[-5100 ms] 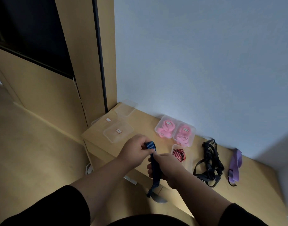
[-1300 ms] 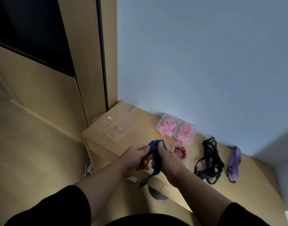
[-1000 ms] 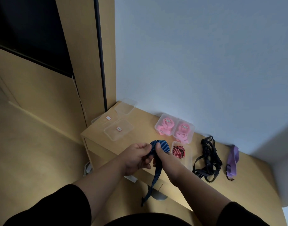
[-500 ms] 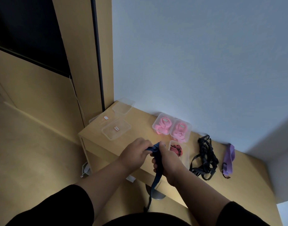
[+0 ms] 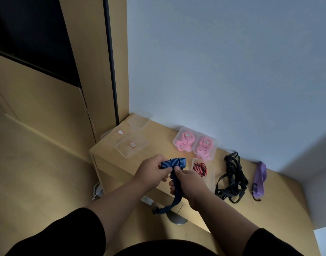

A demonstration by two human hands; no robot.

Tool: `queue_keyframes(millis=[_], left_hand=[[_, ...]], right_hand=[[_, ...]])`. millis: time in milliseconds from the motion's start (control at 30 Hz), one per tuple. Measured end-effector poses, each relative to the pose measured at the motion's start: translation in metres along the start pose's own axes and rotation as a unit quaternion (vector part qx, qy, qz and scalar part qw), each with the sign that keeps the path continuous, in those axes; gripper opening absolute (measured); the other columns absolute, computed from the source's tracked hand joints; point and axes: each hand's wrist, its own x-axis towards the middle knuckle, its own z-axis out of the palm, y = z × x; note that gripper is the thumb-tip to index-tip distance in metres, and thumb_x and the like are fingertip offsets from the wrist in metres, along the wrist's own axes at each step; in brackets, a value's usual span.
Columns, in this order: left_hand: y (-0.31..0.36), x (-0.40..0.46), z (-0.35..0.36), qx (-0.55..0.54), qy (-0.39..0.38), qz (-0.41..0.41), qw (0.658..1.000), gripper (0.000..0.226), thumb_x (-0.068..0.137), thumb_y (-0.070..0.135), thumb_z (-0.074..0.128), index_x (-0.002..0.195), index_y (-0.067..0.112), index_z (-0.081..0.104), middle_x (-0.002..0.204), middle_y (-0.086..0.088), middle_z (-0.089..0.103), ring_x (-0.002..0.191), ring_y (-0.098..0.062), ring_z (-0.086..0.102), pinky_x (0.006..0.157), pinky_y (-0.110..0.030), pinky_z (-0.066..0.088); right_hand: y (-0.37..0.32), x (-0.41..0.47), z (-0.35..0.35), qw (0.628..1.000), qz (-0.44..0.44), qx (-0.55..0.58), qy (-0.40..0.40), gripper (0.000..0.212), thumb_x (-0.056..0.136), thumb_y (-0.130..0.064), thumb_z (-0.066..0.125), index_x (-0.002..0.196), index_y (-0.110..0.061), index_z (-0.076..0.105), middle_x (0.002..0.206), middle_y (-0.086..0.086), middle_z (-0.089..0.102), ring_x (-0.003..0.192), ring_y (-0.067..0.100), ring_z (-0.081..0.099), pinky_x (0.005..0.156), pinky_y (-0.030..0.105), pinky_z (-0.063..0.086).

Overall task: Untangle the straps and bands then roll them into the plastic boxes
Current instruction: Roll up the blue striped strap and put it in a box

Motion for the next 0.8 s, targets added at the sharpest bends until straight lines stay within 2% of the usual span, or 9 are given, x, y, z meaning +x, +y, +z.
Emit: queue_keyframes(millis=[133,233,333,400,467,533,600,700,800], left_hand=[[-0.006,0.001,0.004,0.113,0.025,0.15,0.982,0.008,0.095,0.024,0.06,0.099,0.021,0.066,0.088,0.006,0.06,0.083,-0.007,0.057,0.073,-0.03,0.049],[-0.007,0.001,0.005,0.095,0.007,0.173,0.98,0.017,0.094,0.019,0.06,0.109,0.022,0.068,0.096,0.005,0.059,0.092,-0.006,0.055,0.08,-0.023,0.047],[-0.008,-0.001,0.005,0.041,-0.005,0.126,0.991,0.026,0.091,0.021,0.066,0.117,0.024,0.067,0.105,0.009,0.061,0.097,-0.003,0.059,0.084,-0.022,0.05],[-0.006,-0.004,0.004,-0.038,-0.029,0.046,0.998,0.031,0.094,0.026,0.064,0.125,0.024,0.06,0.113,0.007,0.062,0.096,-0.006,0.064,0.08,-0.024,0.055],[-0.004,-0.006,0.002,-0.141,-0.071,-0.049,0.986,0.023,0.1,0.031,0.056,0.119,0.019,0.058,0.106,-0.001,0.066,0.088,-0.015,0.069,0.077,-0.031,0.06],[-0.003,-0.007,-0.001,-0.19,-0.12,-0.1,0.969,0.025,0.102,0.03,0.052,0.109,0.008,0.063,0.091,-0.007,0.069,0.079,-0.022,0.069,0.077,-0.04,0.061],[-0.005,-0.007,-0.003,-0.207,-0.142,-0.11,0.962,0.02,0.101,0.022,0.055,0.105,0.004,0.065,0.082,-0.008,0.069,0.078,-0.025,0.07,0.08,-0.045,0.06],[-0.012,-0.005,-0.004,-0.229,-0.099,-0.104,0.963,0.017,0.095,0.014,0.064,0.11,0.006,0.064,0.088,-0.011,0.073,0.082,-0.026,0.073,0.085,-0.051,0.059],[-0.012,-0.004,-0.004,-0.14,-0.039,-0.079,0.986,0.02,0.088,0.018,0.072,0.105,0.012,0.062,0.095,-0.008,0.072,0.082,-0.02,0.073,0.077,-0.04,0.062]], right_hand=[[-0.001,0.0,0.007,0.997,0.031,0.077,-0.003,0.056,0.1,-0.054,0.051,0.105,0.0,0.067,0.076,0.012,0.062,0.067,0.023,0.058,0.07,0.036,0.054],[-0.001,0.002,0.007,0.993,0.045,0.111,-0.001,0.059,0.096,-0.061,0.051,0.1,-0.005,0.067,0.071,0.01,0.059,0.063,0.021,0.055,0.068,0.036,0.052],[-0.004,0.003,0.005,0.991,0.036,0.132,0.012,0.046,0.099,-0.047,0.056,0.097,-0.003,0.067,0.065,0.008,0.057,0.057,0.019,0.052,0.068,0.036,0.049],[-0.006,0.003,0.002,0.992,0.013,0.128,0.005,0.041,0.101,-0.039,0.056,0.1,0.001,0.067,0.066,0.009,0.057,0.057,0.018,0.053,0.067,0.035,0.05],[-0.005,0.002,0.002,0.994,-0.012,0.108,-0.005,0.038,0.103,-0.034,0.054,0.104,0.002,0.067,0.071,0.01,0.06,0.06,0.018,0.056,0.068,0.034,0.054],[-0.004,0.0,0.004,0.996,-0.031,0.086,-0.005,0.034,0.104,-0.029,0.053,0.104,0.001,0.067,0.074,0.01,0.063,0.063,0.019,0.06,0.07,0.034,0.057],[-0.003,-0.001,0.006,0.997,-0.042,0.065,-0.004,0.032,0.105,-0.025,0.051,0.102,0.001,0.068,0.076,0.01,0.066,0.066,0.021,0.064,0.072,0.037,0.061],[-0.001,-0.001,0.007,0.999,-0.037,0.031,0.008,0.033,0.106,-0.027,0.049,0.101,0.0,0.068,0.077,0.011,0.067,0.068,0.023,0.065,0.079,0.045,0.062],[-0.002,-0.001,0.008,1.0,-0.019,-0.008,0.023,0.033,0.106,-0.026,0.047,0.101,0.0,0.068,0.076,0.012,0.066,0.067,0.023,0.063,0.076,0.044,0.061]])
